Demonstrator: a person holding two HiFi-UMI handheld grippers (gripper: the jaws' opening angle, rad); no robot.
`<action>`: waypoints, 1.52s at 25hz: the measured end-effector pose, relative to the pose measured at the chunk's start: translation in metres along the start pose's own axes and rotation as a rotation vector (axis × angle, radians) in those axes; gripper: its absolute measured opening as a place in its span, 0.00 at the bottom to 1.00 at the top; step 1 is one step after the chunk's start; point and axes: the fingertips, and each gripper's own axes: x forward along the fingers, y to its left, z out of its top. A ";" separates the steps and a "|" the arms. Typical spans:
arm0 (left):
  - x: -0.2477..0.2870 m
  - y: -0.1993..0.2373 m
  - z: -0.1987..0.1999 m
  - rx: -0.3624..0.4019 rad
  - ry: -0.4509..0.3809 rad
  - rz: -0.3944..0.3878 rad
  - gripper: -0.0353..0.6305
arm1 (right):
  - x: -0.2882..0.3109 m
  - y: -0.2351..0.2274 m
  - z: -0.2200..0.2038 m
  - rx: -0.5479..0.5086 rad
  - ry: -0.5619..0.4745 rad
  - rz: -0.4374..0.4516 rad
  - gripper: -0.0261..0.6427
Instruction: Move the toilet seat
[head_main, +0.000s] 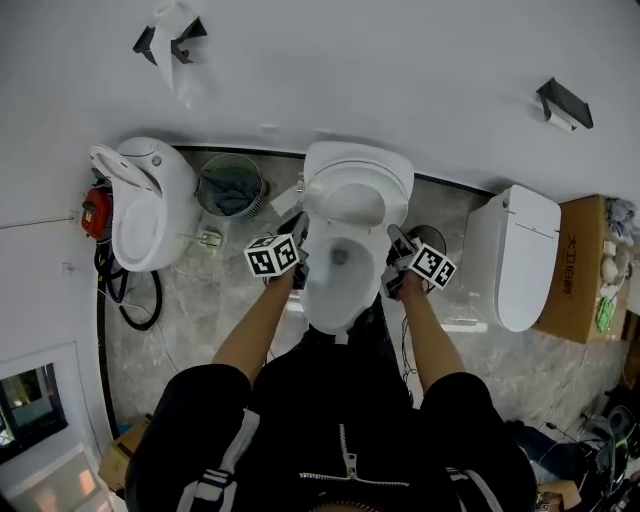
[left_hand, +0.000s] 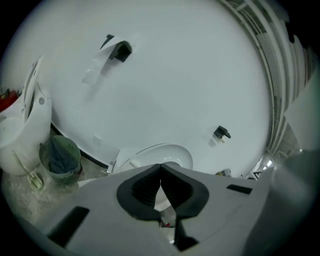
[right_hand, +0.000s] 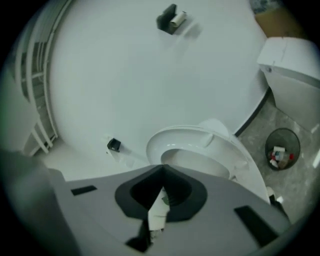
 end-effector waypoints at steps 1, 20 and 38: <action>-0.011 -0.006 0.001 0.053 -0.007 -0.003 0.05 | -0.006 0.011 -0.008 -0.058 0.014 -0.006 0.04; -0.152 -0.131 -0.014 0.584 -0.130 -0.105 0.05 | -0.146 0.149 -0.061 -0.795 -0.161 -0.049 0.04; -0.265 -0.186 -0.057 0.639 -0.241 -0.074 0.05 | -0.274 0.188 -0.114 -0.948 -0.290 -0.016 0.04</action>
